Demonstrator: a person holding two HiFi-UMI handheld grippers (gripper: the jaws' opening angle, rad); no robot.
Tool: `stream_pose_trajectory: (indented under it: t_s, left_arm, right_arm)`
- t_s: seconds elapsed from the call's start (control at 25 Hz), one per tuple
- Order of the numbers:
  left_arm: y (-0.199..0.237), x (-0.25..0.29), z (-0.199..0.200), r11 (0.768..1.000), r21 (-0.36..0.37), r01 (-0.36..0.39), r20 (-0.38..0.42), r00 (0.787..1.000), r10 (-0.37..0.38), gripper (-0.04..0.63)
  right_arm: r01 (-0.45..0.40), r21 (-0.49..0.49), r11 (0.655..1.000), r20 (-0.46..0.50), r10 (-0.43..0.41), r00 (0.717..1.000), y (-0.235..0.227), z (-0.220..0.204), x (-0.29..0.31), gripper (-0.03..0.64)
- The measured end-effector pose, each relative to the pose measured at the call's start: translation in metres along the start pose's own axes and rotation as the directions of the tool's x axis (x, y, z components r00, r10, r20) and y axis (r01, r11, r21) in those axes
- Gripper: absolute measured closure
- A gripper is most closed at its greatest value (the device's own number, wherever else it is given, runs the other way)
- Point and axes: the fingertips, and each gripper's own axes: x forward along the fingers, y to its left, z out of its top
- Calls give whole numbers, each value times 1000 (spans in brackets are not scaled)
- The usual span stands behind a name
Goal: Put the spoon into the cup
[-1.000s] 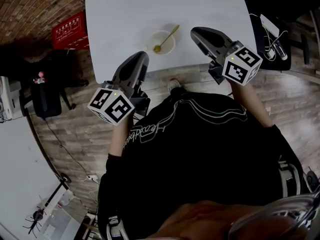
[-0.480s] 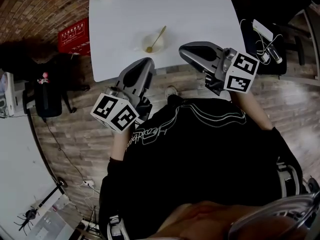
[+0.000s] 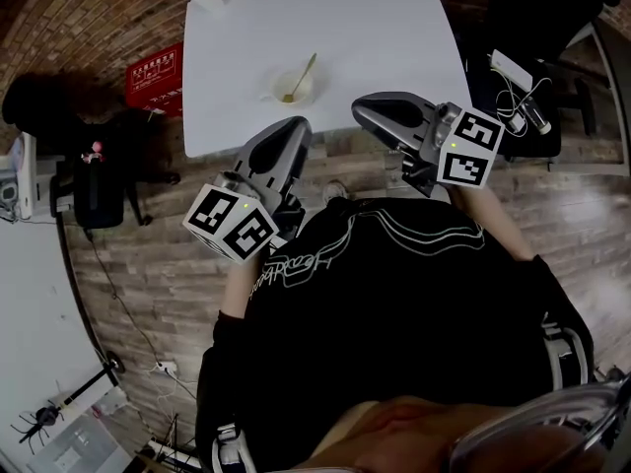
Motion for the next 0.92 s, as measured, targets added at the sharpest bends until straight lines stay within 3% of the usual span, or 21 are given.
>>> stream_pose_trajectory:
  t_s: [0.92]
  left_arm:
    - [-38,-5,2,1000,20,-17,16,1000,17,588]
  right_arm:
    - [-30,-44,999,24,31,999,23,18,-30,620]
